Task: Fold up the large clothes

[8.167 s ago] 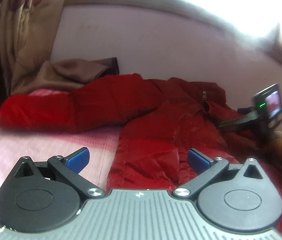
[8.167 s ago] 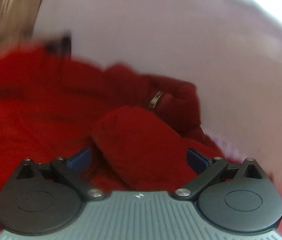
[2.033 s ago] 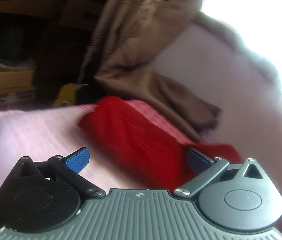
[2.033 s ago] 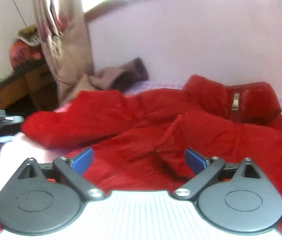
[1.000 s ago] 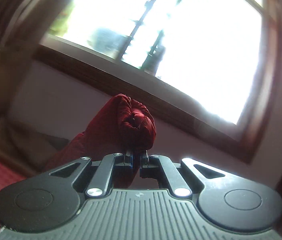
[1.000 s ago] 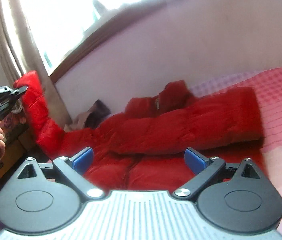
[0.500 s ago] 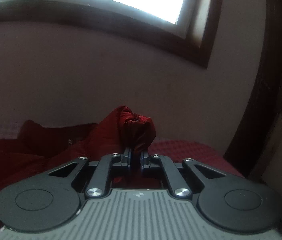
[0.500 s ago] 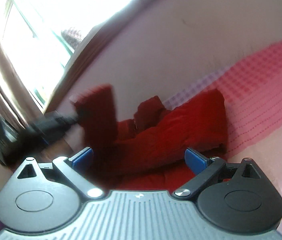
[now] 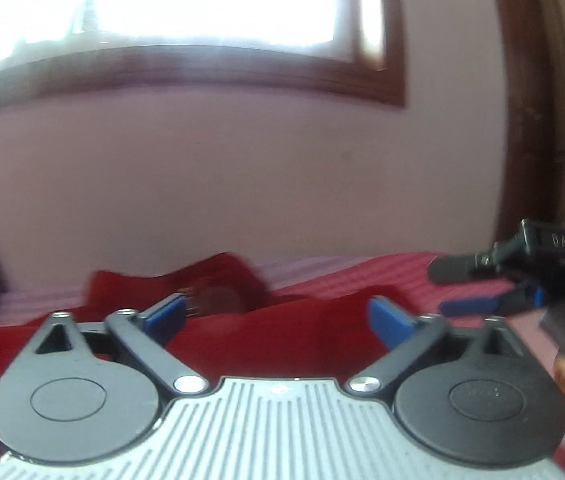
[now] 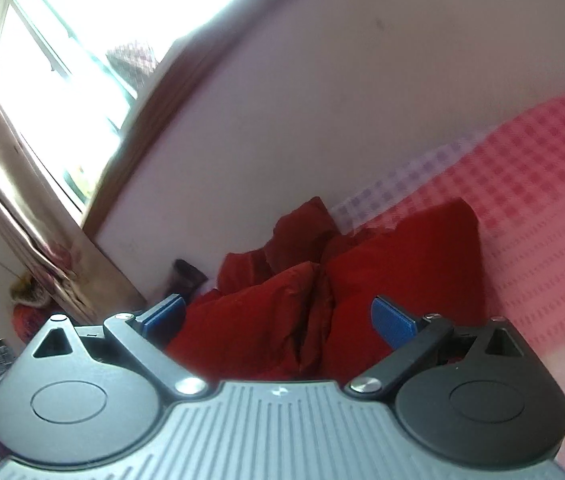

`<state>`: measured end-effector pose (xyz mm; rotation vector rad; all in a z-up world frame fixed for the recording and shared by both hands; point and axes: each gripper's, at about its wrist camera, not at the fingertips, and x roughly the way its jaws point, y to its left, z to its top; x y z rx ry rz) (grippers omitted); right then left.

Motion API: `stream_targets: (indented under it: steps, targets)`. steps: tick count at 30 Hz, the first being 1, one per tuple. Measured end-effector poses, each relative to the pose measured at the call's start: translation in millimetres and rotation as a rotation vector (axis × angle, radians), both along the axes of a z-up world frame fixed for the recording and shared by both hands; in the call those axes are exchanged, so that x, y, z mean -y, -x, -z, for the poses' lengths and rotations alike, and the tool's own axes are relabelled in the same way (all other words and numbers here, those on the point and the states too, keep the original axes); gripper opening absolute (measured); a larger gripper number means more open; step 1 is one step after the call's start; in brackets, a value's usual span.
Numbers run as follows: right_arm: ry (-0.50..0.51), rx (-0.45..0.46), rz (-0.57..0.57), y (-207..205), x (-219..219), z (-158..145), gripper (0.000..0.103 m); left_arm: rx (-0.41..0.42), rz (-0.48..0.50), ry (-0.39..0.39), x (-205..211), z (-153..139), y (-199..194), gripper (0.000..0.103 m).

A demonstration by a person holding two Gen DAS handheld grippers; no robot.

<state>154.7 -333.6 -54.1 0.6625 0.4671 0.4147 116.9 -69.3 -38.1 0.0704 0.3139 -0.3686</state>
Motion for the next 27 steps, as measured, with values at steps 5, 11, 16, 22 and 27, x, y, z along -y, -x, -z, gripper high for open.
stream_targets:
  steps: [5, 11, 16, 22, 27]
  targets:
    - [0.230, 0.037, -0.005, -38, -37, -11, 0.072, -0.121, -0.133, 0.044, -57, 8, -30, 0.033]
    - [0.495, 0.134, -0.106, -61, -101, -26, 0.050, -0.145, -0.225, 0.066, -82, 8, -63, 0.025]
    - [0.680, 0.022, -0.125, -91, -122, 9, 0.042, -0.270, -0.354, 0.050, -115, 37, -91, 0.013]
    - [0.626, -0.064, -0.140, -98, -108, 32, 0.043, -0.374, -0.414, 0.147, -153, 59, -98, 0.011]
    - [0.622, -0.084, -0.144, -104, -111, 45, 0.045, -0.392, -0.397, 0.123, -153, 68, -97, 0.011]
